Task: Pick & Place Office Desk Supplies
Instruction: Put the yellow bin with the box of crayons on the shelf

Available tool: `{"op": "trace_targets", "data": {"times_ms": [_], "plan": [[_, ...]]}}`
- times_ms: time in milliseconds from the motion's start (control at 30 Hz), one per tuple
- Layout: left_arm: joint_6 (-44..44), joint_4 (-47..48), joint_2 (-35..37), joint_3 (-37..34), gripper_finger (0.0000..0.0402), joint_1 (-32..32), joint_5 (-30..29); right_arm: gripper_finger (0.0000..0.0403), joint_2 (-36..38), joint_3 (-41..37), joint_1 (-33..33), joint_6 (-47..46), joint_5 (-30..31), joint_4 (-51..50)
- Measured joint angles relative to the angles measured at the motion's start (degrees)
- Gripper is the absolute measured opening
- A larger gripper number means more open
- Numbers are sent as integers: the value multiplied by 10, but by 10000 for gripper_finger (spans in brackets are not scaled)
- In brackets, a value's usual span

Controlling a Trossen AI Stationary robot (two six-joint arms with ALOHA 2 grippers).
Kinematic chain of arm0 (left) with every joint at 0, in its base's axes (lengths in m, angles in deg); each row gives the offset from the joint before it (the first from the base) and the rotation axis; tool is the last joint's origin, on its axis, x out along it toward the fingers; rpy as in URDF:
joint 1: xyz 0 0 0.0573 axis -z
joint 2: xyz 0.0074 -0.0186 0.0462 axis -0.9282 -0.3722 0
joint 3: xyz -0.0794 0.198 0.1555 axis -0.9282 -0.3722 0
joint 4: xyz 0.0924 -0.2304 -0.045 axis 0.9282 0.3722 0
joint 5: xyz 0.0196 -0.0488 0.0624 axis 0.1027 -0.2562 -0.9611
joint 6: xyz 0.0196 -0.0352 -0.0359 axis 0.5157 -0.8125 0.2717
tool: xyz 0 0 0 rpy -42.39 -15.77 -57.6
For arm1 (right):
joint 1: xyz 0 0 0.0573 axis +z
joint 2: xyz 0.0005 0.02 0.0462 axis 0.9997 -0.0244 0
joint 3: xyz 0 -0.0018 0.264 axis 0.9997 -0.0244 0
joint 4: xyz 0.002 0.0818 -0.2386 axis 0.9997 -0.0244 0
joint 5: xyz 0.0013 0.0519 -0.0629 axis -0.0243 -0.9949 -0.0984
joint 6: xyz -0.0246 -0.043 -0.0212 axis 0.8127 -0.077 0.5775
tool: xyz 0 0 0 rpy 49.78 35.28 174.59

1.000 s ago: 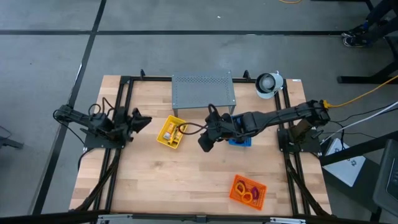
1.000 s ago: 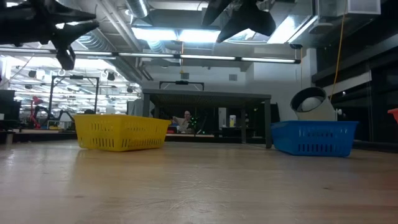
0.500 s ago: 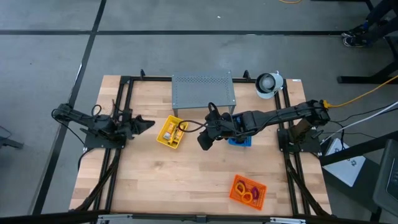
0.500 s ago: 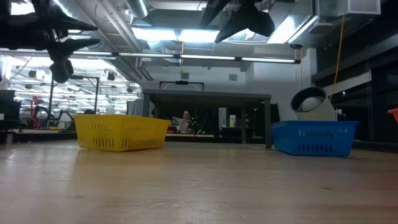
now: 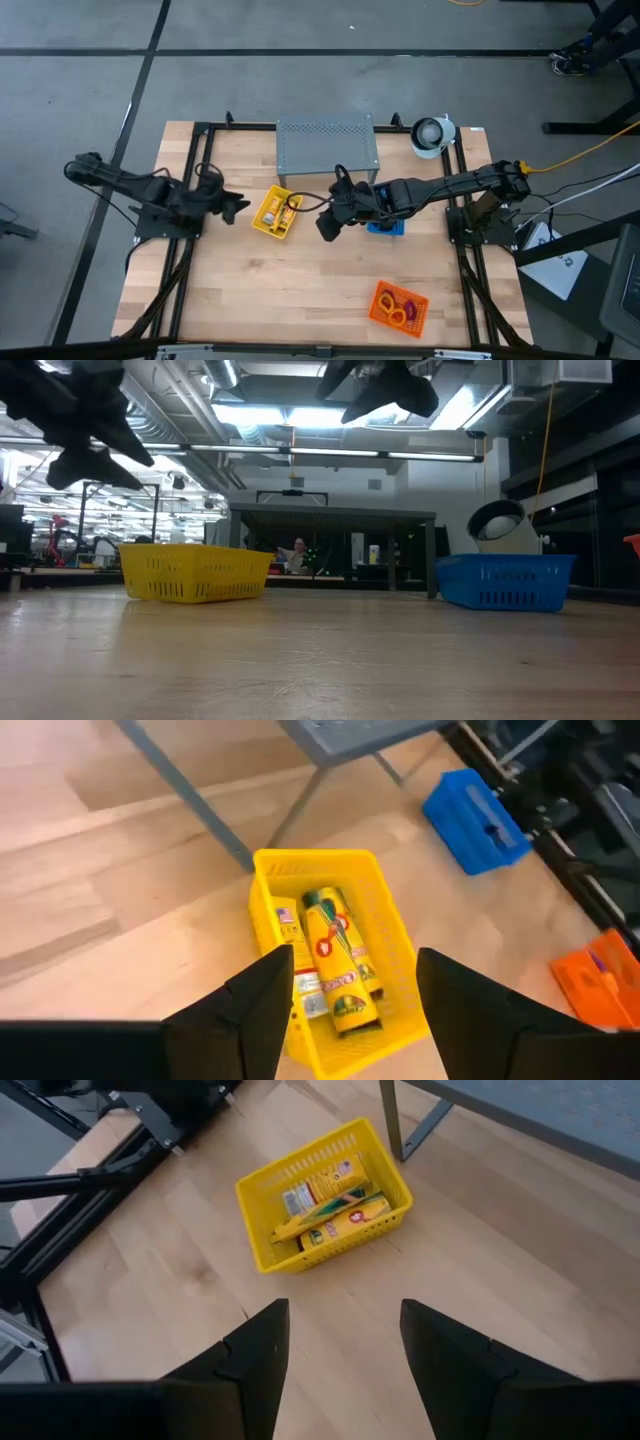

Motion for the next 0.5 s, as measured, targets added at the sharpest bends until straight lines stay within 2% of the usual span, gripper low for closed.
{"op": "trace_targets", "data": {"times_ms": [133,267,500], "plan": [[-49,-3,-71,3,206,-29,5,194,0,0,-1,5,2,19],[-64,-28,-144,3,210,-60,40,194,0,0,-1,5,2,28],[-41,-156,-257,3,212,-95,93,194,0,0,0,9,6,27]]}}
